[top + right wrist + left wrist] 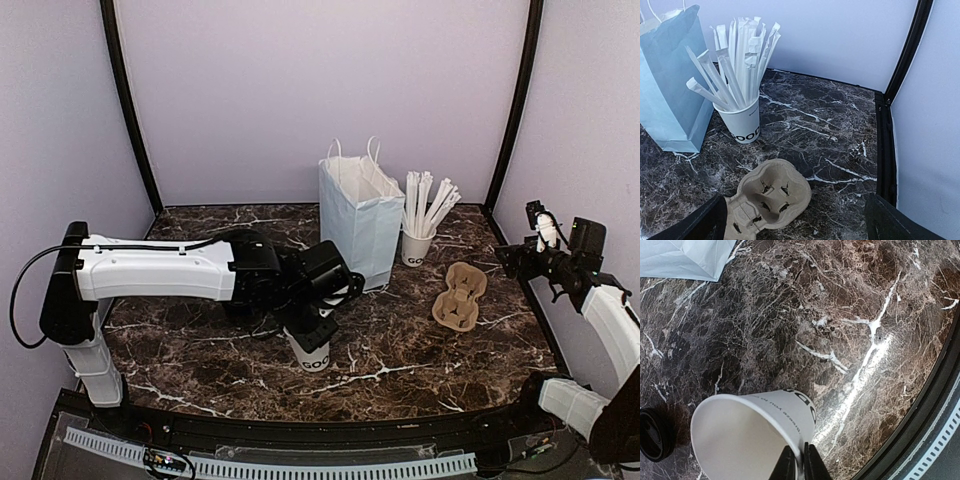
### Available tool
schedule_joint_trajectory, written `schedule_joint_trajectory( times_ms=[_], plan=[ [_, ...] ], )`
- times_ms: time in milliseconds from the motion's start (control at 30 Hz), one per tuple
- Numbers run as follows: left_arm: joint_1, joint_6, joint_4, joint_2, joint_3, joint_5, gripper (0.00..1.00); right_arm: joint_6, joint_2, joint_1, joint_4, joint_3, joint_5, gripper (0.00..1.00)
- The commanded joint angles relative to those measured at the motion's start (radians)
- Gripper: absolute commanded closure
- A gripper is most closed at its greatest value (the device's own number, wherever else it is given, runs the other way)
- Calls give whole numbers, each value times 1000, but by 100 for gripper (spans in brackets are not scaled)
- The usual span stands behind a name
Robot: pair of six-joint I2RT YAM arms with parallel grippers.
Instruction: Pack the takeout coffee
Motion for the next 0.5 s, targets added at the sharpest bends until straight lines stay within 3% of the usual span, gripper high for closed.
schedule_joint_trajectory(
  times_ms=[0,467],
  plan=[
    [-5,-20,-21,-39,-6,24,91,-14,-9,-4,39,-12,-6,3],
    [-5,23,23,-145,-5,87,82,-19,-9,-3,38,-14,-7,2]
  ],
)
